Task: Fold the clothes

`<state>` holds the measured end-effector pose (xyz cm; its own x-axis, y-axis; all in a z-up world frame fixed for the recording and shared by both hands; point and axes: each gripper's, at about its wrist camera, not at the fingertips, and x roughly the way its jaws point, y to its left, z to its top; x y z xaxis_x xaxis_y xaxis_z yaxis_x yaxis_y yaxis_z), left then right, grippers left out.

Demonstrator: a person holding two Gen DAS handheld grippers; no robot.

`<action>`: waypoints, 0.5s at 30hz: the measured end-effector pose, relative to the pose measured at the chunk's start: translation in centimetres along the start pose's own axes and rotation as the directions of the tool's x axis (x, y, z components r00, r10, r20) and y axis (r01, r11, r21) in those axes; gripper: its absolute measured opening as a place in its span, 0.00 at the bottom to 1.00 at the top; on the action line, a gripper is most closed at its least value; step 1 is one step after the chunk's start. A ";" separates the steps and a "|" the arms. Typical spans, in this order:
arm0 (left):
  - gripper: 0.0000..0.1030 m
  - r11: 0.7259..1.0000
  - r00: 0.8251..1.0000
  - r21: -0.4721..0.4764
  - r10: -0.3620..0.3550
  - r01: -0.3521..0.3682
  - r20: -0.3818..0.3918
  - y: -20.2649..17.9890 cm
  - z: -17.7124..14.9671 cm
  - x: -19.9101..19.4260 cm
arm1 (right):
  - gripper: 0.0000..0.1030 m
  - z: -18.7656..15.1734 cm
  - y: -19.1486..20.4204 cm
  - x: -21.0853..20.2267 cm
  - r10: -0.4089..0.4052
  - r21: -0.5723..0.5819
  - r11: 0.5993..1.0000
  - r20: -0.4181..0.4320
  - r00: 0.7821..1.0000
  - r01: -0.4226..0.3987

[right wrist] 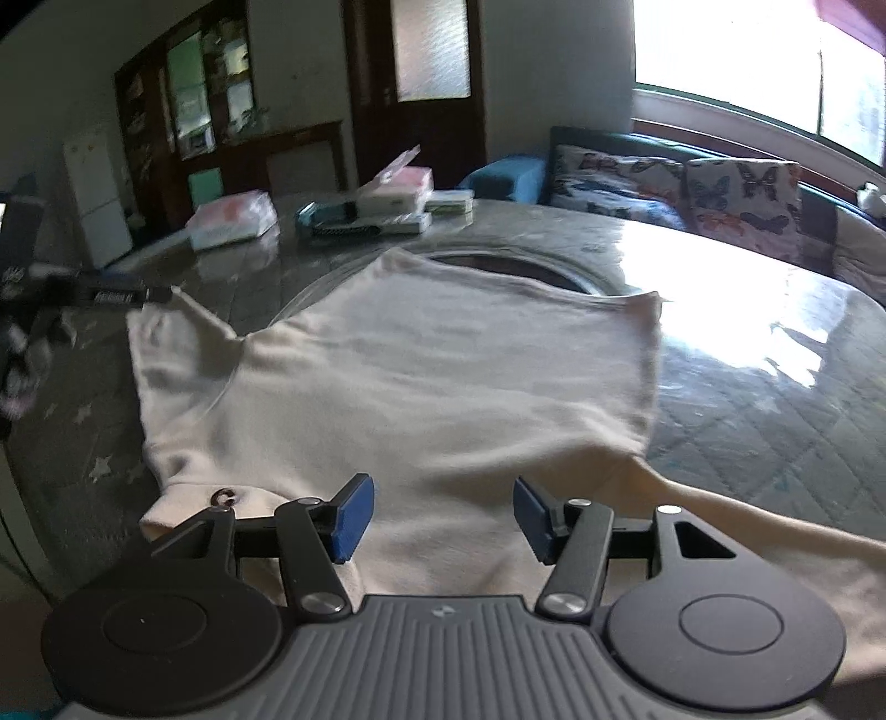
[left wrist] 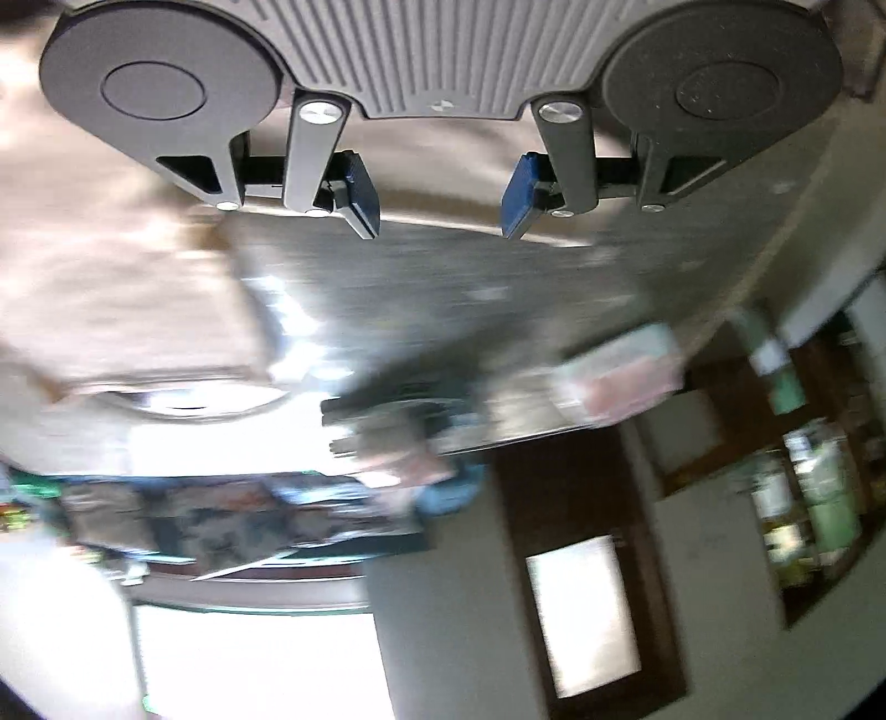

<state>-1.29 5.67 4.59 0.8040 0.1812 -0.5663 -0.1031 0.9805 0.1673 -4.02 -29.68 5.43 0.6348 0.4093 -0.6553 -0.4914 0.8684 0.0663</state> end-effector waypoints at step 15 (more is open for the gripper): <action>0.51 0.903 0.938 0.267 -0.347 0.337 -0.011 -14.9 -1.6 -2.7 | 0.50 -0.7 -6.0 -0.4 -0.177 0.152 0.973 0.017 0.984 0.172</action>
<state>-2.83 -9.36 2.35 0.7834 -0.1696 -0.5979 0.3343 0.9260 0.1754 -1.70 -35.23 4.74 0.7217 0.2539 -0.6439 -0.2783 0.9582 0.0659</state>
